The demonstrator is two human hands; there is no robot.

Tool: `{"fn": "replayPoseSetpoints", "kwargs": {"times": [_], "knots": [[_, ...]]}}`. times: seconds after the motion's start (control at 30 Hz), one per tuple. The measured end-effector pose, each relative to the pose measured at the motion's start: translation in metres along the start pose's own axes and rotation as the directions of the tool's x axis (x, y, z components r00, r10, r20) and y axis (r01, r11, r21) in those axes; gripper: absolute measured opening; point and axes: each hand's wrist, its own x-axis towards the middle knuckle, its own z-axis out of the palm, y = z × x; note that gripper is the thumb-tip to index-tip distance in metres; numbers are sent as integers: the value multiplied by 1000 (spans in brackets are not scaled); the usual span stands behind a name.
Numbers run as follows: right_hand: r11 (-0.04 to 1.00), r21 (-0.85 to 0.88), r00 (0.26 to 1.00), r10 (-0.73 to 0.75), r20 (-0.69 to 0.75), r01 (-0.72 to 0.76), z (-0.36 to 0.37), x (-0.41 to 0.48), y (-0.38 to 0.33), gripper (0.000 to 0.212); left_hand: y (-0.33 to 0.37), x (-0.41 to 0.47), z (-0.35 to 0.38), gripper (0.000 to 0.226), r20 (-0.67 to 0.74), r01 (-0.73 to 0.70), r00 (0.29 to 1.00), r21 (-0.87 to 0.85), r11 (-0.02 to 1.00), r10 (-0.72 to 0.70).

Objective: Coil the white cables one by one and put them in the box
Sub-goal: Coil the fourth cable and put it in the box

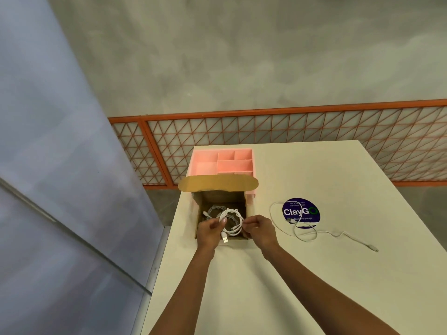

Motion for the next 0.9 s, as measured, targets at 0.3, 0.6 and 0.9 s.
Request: {"fn": "replayPoseSetpoints", "kwargs": {"times": [0.3,0.6,0.9], "knots": [[995,-32,982,98,162,-94,20,14,-1,29,1,34,12,17,-158,-29,987,92,995,43],[985,-134,961,142,236,-113,30,24,-6,35,-9,52,25,18,-208,49,978,294,955,14],[985,-138,979,124,163,-102,17,32,-1,28,-15,52,26,20,-198,-26,975,357,934,103]]}}
